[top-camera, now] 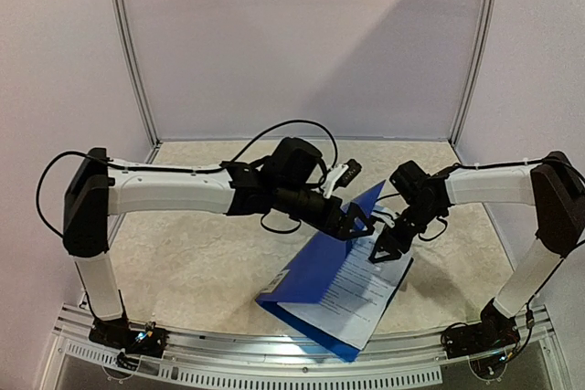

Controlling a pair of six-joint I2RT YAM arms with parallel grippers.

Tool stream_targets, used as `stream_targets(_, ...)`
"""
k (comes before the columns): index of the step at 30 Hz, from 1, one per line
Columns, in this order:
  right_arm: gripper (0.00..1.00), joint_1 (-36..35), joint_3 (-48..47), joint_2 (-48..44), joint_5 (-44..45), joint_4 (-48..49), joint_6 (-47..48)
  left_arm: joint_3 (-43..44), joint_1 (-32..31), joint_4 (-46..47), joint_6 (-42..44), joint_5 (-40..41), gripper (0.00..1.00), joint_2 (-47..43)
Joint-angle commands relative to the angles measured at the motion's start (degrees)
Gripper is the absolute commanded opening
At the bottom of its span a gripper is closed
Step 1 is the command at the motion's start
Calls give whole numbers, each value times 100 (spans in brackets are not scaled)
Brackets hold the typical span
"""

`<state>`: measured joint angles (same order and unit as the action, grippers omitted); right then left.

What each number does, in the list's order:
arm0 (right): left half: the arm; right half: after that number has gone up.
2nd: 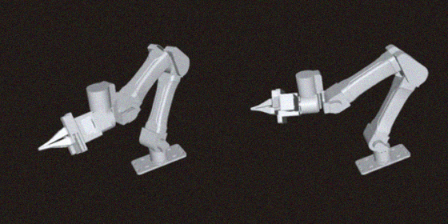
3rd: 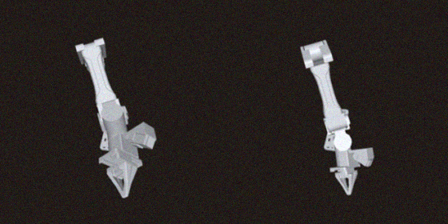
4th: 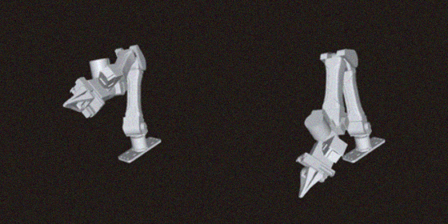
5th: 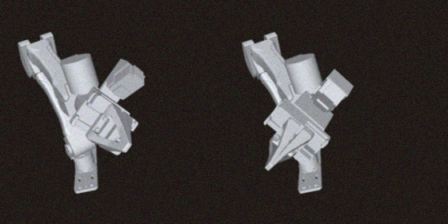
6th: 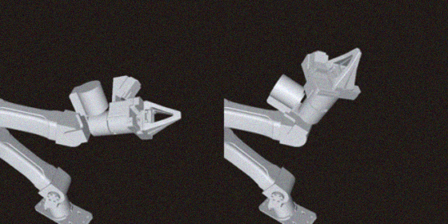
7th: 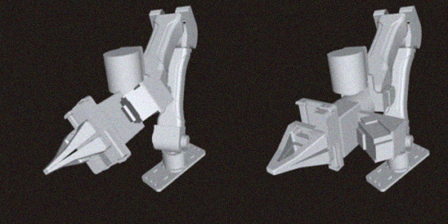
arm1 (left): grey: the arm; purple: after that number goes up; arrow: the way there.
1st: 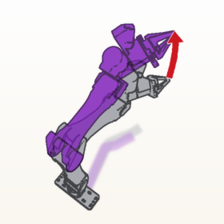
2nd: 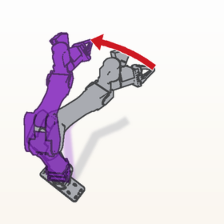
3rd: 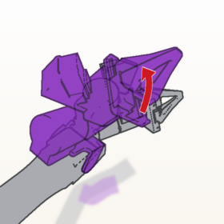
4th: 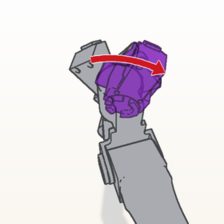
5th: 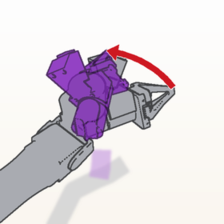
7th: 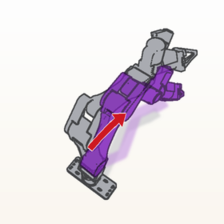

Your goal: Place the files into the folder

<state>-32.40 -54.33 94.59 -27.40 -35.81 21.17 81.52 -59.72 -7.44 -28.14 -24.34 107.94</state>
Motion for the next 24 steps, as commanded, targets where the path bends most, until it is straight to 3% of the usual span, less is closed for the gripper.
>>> stream_targets(1, 50, 126, 2, -158, -143, -202, -58, 532, -228, -47, -1, -34, 100, 231)
stream_targets(7, 50, 169, 53, -400, 180, -368, -68, 893, -312, -641, 150, 372, 100, 209)
stream_targets(18, 51, 756, 103, -1884, 1445, -1124, 177, -113, -354, -658, 219, 614, 90, 199)
stream_targets(24, 52, 1228, 595, -2603, 1193, -406, -19, 251, -356, -479, 256, 587, 90, 940)
